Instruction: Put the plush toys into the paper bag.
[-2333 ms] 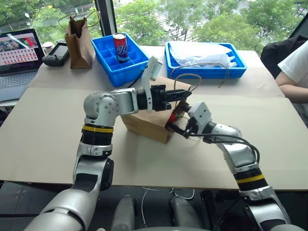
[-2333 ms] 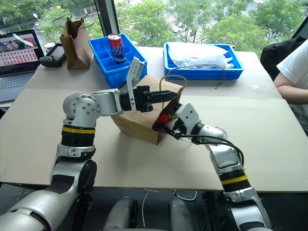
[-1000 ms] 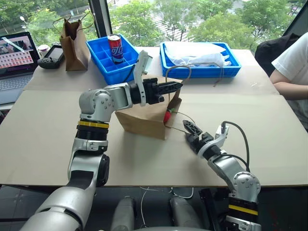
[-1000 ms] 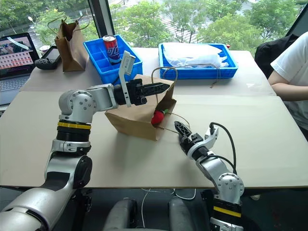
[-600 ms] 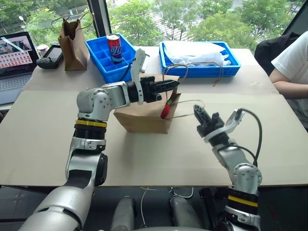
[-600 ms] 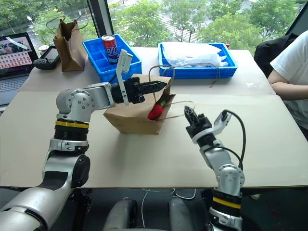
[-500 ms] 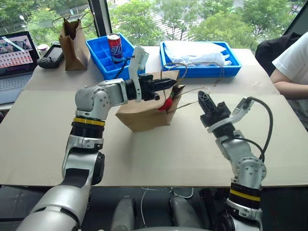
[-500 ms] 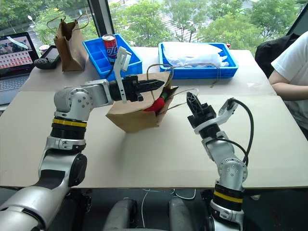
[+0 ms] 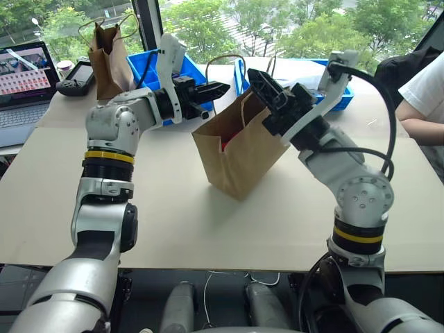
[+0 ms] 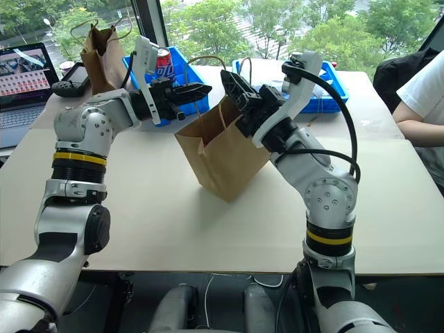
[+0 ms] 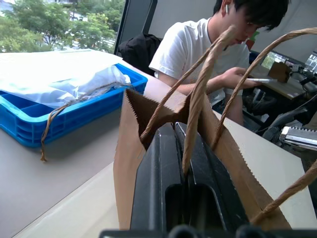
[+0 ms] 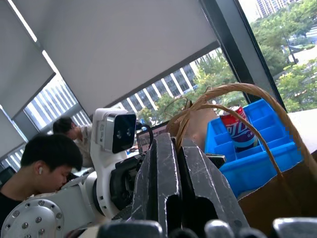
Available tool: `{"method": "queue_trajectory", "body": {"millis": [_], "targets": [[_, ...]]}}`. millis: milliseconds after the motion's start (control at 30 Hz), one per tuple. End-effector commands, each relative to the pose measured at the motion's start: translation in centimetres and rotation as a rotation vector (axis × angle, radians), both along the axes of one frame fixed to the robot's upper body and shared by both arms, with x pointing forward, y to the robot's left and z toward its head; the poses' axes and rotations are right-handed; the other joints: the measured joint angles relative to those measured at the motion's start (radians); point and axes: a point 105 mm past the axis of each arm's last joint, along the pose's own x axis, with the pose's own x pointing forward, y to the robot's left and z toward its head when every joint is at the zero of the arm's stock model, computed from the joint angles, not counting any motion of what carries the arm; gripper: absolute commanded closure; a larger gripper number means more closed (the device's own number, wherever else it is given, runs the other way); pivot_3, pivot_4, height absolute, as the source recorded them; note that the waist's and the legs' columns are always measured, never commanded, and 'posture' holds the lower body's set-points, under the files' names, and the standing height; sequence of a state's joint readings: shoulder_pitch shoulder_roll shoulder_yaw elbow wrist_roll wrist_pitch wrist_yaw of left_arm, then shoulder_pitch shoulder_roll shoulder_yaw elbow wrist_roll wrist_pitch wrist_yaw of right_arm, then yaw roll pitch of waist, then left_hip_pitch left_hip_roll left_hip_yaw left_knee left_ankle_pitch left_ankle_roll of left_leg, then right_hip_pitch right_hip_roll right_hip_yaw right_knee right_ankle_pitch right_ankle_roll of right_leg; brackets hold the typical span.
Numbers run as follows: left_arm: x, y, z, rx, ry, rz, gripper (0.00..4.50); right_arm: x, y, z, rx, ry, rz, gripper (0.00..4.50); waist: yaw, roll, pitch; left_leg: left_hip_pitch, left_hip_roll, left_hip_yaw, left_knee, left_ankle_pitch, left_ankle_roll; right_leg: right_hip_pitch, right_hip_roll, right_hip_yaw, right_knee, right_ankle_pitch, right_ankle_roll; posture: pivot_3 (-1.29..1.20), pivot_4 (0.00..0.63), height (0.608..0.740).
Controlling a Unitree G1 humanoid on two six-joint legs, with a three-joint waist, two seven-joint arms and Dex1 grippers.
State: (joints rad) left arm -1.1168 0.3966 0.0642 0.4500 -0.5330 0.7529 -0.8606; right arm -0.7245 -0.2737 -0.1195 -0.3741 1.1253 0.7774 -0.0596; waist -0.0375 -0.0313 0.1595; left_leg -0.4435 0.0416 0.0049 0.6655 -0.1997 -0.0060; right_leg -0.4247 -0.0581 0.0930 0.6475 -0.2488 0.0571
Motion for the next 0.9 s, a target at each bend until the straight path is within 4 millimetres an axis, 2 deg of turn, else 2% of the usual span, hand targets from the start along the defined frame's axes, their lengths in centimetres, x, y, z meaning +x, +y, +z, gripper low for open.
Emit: {"method": "queue_trajectory", "body": {"millis": [33, 100, 200, 300, 367, 433, 500, 533, 567, 633, 767, 867, 900], "targets": [[-0.9, -0.5, 1.1, -0.021, -0.036, -0.03, 4.5, -1.1, 0.1, 0.5, -0.044, -0.018, 0.008, 4.43, -0.001, 0.0, 0.0, 0.0, 0.0, 0.0, 0.0, 0.0, 0.0, 0.0, 0.0, 0.0, 0.0, 0.0, 0.0, 0.0, 0.15, 0.722], [-1.0, -0.6, 1.0, -0.025, -0.03, -0.036, 4.5, -1.2, -0.1, 0.2, -0.052, 0.009, -0.001, 4.43, -0.001, 0.0, 0.0, 0.0, 0.0, 0.0, 0.0, 0.0, 0.0, 0.0, 0.0, 0.0, 0.0, 0.0, 0.0, 0.0, 0.15, 0.722], [-1.4, -1.1, 0.2, -0.009, -0.004, -0.061, 4.5, -1.0, -0.4, -2.1, -0.075, 0.109, -0.009, 4.43, -0.001, 0.0, 0.0, 0.0, 0.0, -0.001, 0.0, 0.0, 0.0, 0.0, 0.0, 0.0, 0.0, 0.0, 0.0, 0.0, 0.15, 0.722], [-2.1, -1.4, -2.5, 0.102, 0.023, -0.1, 4.5, -1.0, -0.6, -4.6, -0.117, 0.189, -0.027, 4.43, -0.002, 0.0, 0.0, 0.001, 0.0, -0.001, 0.0, 0.0, 0.0, 0.001, 0.0, 0.0, 0.0, 0.0, 0.0, 0.0, 0.15, 0.722], [-2.4, -1.3, -3.5, 0.165, 0.016, -0.102, 4.5, -1.0, -0.7, -5.1, -0.141, 0.204, -0.045, 4.43, -0.004, 0.0, 0.0, 0.001, 0.0, 0.0, 0.0, 0.0, 0.0, 0.001, 0.0, 0.0, 0.0, 0.0, 0.0, 0.0, 0.15, 0.722], [-2.5, -1.1, -2.9, 0.117, 0.031, -0.11, 4.5, -1.1, -0.9, -4.8, -0.104, 0.206, -0.048, 4.43, -0.006, 0.0, 0.0, 0.0, 0.0, 0.0, 0.0, 0.001, 0.0, 0.0, 0.0, 0.0, 0.0, 0.0, 0.0, 0.0, 0.15, 0.722], [-2.5, -0.6, -1.3, 0.031, 0.041, -0.115, 3.91, -1.3, -1.1, -4.3, -0.072, 0.203, -0.037, 4.5, -0.006, 0.0, 0.0, 0.001, 0.0, -0.001, 0.0, 0.001, 0.0, 0.0, 0.001, 0.0, 0.001, 0.0, 0.0, 0.0, 0.15, 0.722], [-2.6, -0.4, -0.6, 0.001, 0.039, -0.124, 3.77, -1.4, -1.2, -4.1, -0.066, 0.197, -0.035, 4.5, -0.006, 0.0, 0.0, 0.001, 0.0, -0.001, 0.0, 0.002, 0.0, 0.0, 0.001, 0.0, 0.001, 0.0, 0.0, 0.0, 0.15, 0.722], [-2.6, -0.2, 0.0, -0.015, 0.032, -0.13, 3.37, -1.4, -1.3, -3.9, -0.059, 0.192, -0.028, 3.85, -0.006, 0.0, 0.0, 0.001, 0.0, -0.001, 0.0, 0.002, 0.0, 0.0, 0.001, 0.0, 0.001, 0.0, 0.0, 0.0, 0.15, 0.722], [-2.7, 0.3, 0.9, -0.038, 0.02, -0.126, 2.7, -1.6, -1.5, -3.5, -0.055, 0.182, -0.011, 3.32, -0.006, 0.0, 0.0, 0.001, 0.0, -0.001, 0.0, 0.002, 0.0, 0.001, 0.001, 0.0, 0.001, 0.0, 0.0, 0.0, 0.15, 0.722], [-2.8, 2.2, 2.8, -0.084, -0.001, -0.104, 1.15, -1.8, -2.0, -2.5, -0.064, 0.157, 0.01, 1.85, -0.006, 0.0, 0.0, 0.001, 0.0, -0.001, 0.0, 0.002, 0.0, 0.001, 0.001, 0.0, 0.0, 0.0, 0.0, 0.0, 0.15, 0.722], [-3.1, 3.3, 3.8, -0.111, -0.009, -0.105, 0.14, -2.0, -2.3, -2.1, -0.073, 0.15, 0.024, 0.88, -0.006, 0.0, 0.0, 0.001, 0.0, -0.001, 0.0, 0.002, 0.0, 0.001, 0.001, 0.0, 0.0, 0.0, 0.0, 0.0, 0.15, 0.722], [-3.3, 3.6, 3.8, -0.098, -0.015, -0.106, 0.0, -2.0, -2.4, -2.1, -0.08, 0.148, 0.025, 0.53, -0.006, 0.0, 0.0, 0.001, 0.0, -0.001, 0.0, 0.002, 0.0, 0.001, 0.001, 0.0, 0.0, 0.0, 0.0, 0.0, 0.15, 0.722]]}}
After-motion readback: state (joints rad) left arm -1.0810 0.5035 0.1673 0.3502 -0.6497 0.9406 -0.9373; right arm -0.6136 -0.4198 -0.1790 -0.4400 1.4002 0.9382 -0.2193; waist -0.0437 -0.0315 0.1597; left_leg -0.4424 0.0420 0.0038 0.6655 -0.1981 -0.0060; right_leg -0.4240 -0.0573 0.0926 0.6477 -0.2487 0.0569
